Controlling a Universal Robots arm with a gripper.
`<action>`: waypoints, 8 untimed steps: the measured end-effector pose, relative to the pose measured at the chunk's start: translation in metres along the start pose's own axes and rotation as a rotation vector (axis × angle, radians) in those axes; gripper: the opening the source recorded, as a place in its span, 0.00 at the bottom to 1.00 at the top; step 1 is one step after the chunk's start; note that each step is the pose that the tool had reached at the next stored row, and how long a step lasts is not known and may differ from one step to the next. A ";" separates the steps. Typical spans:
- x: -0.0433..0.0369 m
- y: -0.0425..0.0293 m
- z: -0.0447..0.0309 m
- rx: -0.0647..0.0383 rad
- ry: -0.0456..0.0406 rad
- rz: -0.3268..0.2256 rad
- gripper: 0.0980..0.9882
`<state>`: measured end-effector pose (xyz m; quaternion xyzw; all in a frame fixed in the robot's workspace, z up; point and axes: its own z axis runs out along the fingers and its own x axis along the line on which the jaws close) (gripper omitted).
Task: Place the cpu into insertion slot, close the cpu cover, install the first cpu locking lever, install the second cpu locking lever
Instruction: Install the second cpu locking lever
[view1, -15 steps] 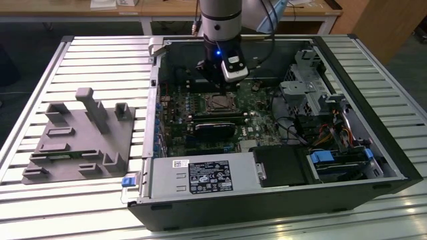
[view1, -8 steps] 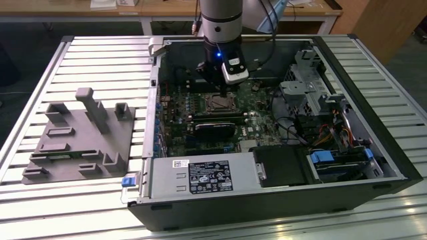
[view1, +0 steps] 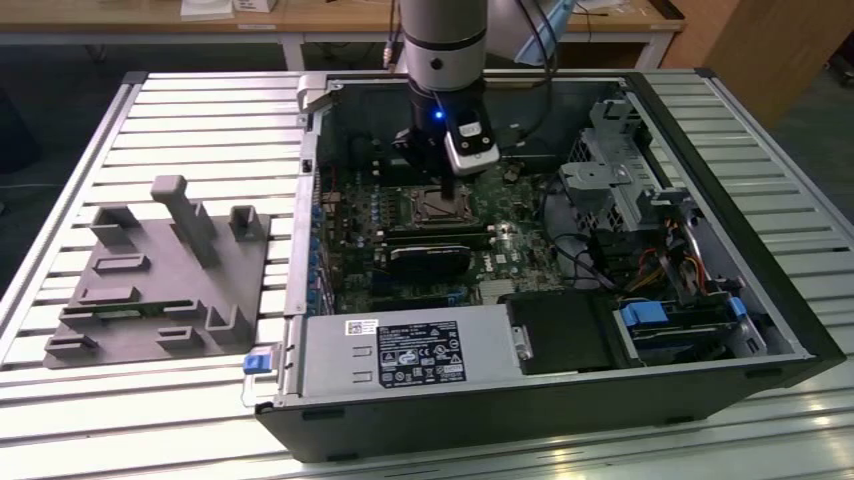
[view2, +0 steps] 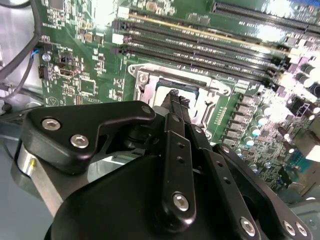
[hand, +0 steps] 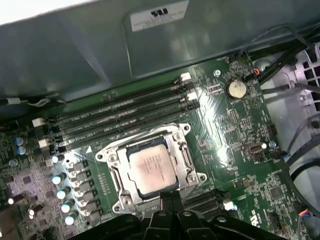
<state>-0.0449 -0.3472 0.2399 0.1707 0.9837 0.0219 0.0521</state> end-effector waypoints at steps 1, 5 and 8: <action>-0.0005 -0.0015 -0.0001 0.000 0.0000 0.000 0.01; -0.0025 -0.0068 -0.0002 0.000 0.0000 0.000 0.01; -0.0039 -0.0109 -0.0002 0.000 0.0000 0.000 0.01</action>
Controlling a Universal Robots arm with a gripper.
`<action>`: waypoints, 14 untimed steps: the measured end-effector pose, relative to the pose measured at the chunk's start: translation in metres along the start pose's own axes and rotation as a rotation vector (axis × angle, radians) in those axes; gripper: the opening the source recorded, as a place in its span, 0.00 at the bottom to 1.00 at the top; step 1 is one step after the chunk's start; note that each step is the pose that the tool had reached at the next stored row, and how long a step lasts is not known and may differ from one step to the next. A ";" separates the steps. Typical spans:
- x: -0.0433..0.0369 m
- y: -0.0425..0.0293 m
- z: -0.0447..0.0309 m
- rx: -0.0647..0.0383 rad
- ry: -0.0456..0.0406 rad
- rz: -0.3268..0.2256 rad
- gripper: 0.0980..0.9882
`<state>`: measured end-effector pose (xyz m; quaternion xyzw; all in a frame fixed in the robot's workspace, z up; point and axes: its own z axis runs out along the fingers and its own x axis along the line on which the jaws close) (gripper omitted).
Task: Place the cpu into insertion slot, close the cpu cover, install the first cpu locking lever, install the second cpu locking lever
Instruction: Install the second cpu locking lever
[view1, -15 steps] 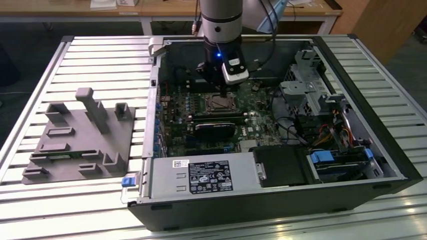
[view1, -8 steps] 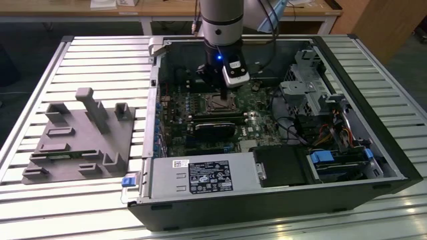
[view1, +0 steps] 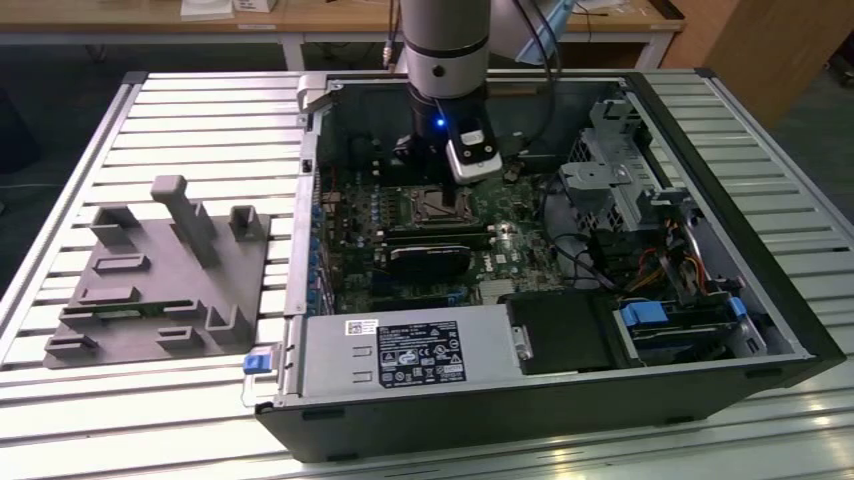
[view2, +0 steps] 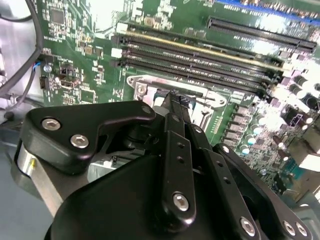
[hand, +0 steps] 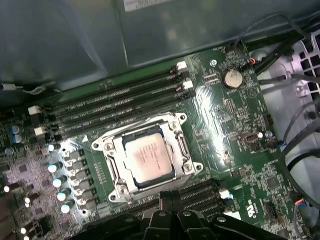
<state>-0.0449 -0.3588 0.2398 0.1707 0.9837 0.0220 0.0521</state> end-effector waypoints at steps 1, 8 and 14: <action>-0.0004 -0.0013 0.0000 0.000 0.0000 0.000 0.01; -0.0017 -0.0072 0.0022 -0.002 0.0010 -0.017 0.01; -0.0006 -0.0079 0.0040 -0.009 0.0057 -0.094 0.01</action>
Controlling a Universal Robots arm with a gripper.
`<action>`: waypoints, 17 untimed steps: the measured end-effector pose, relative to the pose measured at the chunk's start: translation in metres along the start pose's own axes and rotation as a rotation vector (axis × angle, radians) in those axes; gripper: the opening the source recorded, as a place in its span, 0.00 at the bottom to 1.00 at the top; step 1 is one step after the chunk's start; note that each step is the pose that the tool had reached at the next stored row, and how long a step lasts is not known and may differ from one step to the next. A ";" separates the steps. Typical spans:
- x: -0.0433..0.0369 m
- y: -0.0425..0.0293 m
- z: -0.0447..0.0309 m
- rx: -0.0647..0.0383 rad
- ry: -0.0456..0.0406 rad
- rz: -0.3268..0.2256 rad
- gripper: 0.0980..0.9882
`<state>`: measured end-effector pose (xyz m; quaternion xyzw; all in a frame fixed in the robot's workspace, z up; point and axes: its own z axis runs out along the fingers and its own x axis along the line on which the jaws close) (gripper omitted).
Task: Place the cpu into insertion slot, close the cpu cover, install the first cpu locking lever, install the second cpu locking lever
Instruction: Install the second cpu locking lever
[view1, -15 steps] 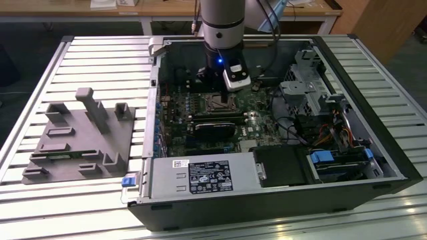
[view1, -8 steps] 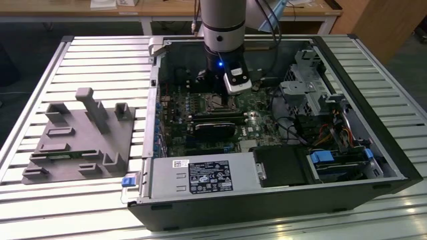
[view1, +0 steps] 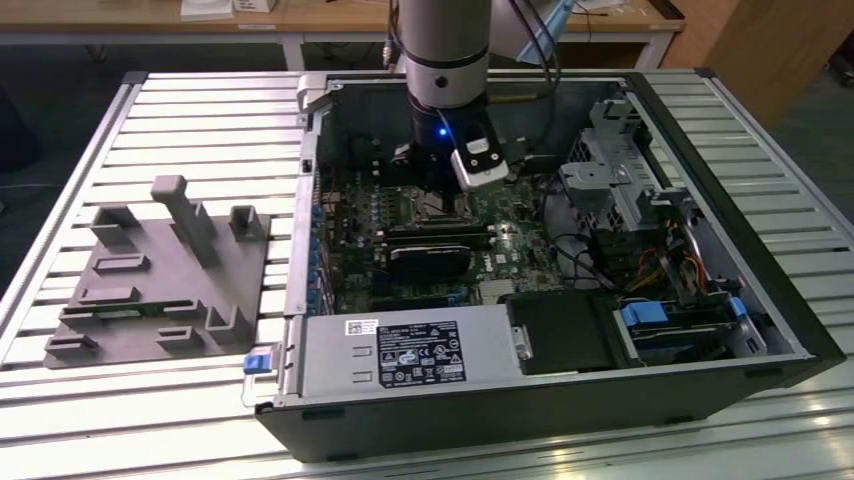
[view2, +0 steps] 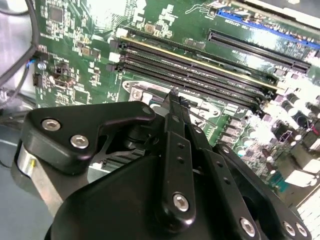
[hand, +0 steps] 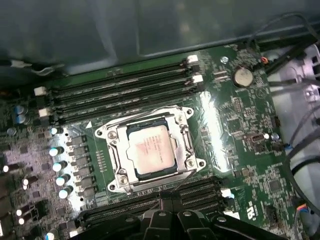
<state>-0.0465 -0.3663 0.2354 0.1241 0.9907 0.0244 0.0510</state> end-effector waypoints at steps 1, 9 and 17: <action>0.0004 -0.0002 0.0003 -0.001 0.0007 -0.012 0.01; 0.0103 -0.0028 0.0034 -0.007 0.0043 -0.070 0.01; 0.0175 -0.0054 0.0098 -0.008 0.0068 -0.084 0.01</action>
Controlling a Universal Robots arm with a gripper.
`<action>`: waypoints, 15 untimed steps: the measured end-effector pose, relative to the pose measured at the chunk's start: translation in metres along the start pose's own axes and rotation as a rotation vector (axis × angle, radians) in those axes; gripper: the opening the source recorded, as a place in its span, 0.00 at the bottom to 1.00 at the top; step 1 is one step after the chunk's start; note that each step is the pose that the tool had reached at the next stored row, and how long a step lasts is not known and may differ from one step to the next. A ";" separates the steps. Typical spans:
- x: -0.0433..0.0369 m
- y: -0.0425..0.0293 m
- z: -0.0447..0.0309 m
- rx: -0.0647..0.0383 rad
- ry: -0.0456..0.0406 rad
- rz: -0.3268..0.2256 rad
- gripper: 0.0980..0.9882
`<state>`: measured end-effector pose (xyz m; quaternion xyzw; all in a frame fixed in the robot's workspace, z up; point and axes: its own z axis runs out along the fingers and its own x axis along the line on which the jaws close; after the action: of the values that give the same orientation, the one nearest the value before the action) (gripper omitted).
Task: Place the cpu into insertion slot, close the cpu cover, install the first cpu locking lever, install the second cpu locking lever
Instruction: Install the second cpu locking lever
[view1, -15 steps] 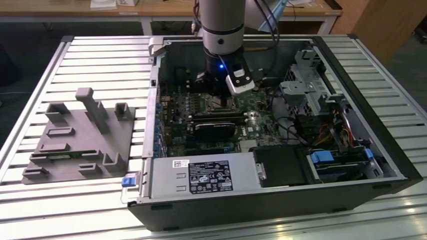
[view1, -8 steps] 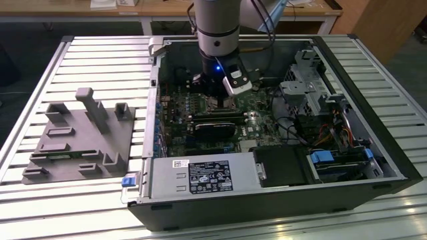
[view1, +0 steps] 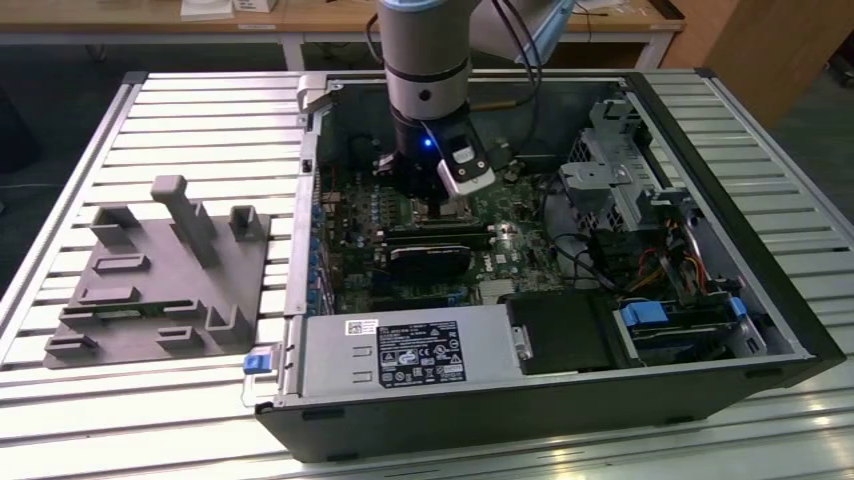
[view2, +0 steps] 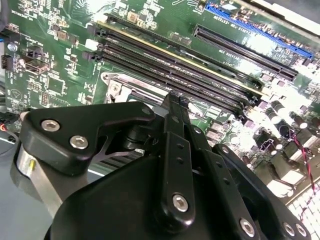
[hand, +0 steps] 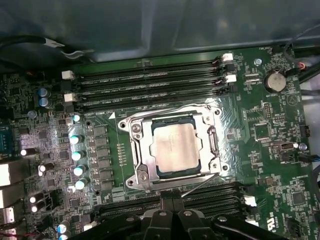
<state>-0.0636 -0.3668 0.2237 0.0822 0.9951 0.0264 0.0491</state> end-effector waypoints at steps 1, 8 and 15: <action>0.0000 0.0000 0.0000 0.000 0.0001 0.000 0.01; -0.0003 -0.0048 0.0002 -0.004 0.0007 0.000 0.01; 0.0036 -0.0096 0.0045 -0.046 0.0079 -0.002 0.01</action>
<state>-0.0682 -0.3755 0.2184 0.0802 0.9944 0.0496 0.0471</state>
